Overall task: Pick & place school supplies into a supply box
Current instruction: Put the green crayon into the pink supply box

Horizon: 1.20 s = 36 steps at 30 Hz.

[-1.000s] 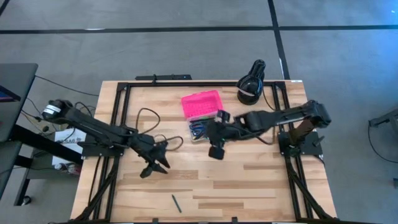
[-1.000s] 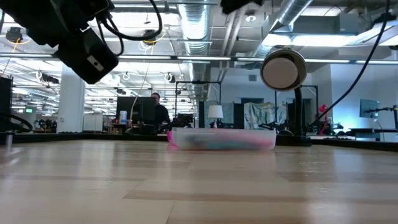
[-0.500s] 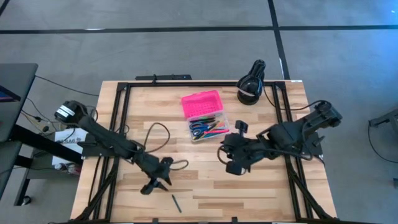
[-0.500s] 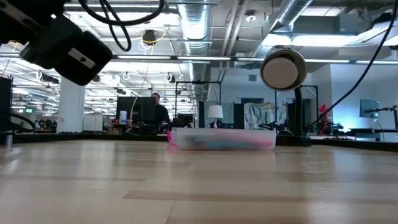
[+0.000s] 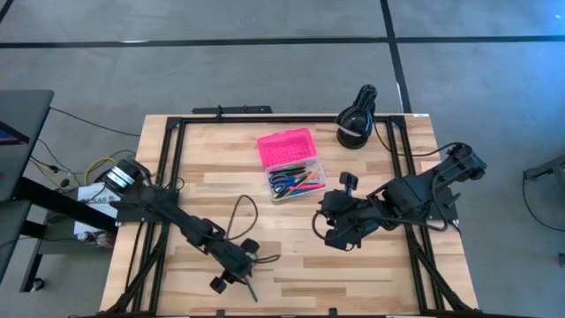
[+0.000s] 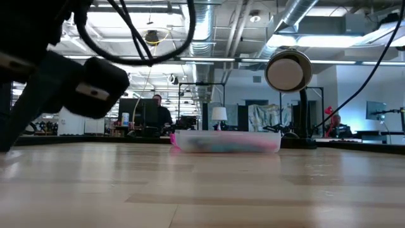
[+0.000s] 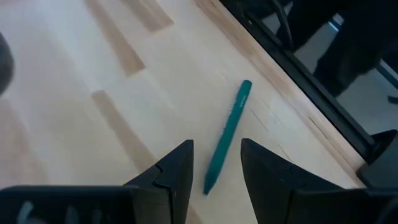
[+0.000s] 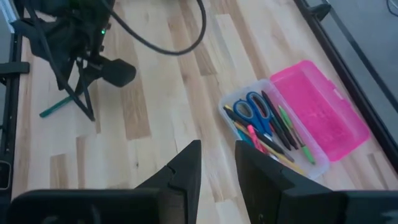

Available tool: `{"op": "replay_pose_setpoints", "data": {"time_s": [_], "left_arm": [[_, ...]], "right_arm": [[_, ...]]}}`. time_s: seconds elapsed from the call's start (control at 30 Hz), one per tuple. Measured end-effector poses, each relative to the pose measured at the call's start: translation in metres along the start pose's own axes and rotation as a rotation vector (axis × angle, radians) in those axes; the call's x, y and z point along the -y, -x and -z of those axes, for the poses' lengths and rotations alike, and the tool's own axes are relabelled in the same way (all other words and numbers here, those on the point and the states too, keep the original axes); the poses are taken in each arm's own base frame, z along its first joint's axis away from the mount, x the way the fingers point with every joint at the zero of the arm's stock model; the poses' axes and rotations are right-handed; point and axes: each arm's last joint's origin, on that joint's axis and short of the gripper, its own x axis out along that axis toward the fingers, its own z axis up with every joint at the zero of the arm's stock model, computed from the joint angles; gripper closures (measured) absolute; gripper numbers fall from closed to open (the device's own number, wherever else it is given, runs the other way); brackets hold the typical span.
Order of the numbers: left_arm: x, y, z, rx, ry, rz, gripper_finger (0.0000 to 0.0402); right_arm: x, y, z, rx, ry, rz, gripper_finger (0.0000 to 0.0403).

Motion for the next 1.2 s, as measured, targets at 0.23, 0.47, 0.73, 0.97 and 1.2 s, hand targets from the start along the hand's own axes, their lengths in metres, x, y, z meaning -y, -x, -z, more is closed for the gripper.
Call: {"op": "replay_pose_setpoints", "data": {"time_s": [0.23, 0.47, 0.73, 0.97, 1.2], "left_arm": [[0.001, -0.024, -0.003, -0.034, -0.066, 0.029, 0.0275], [0.005, -0.039, 0.006, -0.124, -0.127, 0.021, 0.0279], [0.002, -0.038, 0.009, -0.165, -0.060, -0.042, 0.0333], [0.000, -0.038, 0.011, -0.177, 0.107, -0.086, 0.0381], [-0.001, -0.038, 0.012, -0.159, 0.321, -0.157, 0.0377]], "right_arm": [[-0.003, 0.004, 0.006, -0.026, 0.030, -0.001, 0.0310], [-0.005, 0.007, 0.011, -0.056, 0.026, 0.012, 0.0310], [-0.008, 0.011, 0.017, -0.063, 0.040, 0.032, 0.0310], [-0.006, 0.011, 0.017, -0.071, 0.040, 0.042, 0.0310], [-0.003, 0.011, 0.021, -0.086, 0.046, 0.098, 0.0310]]}}
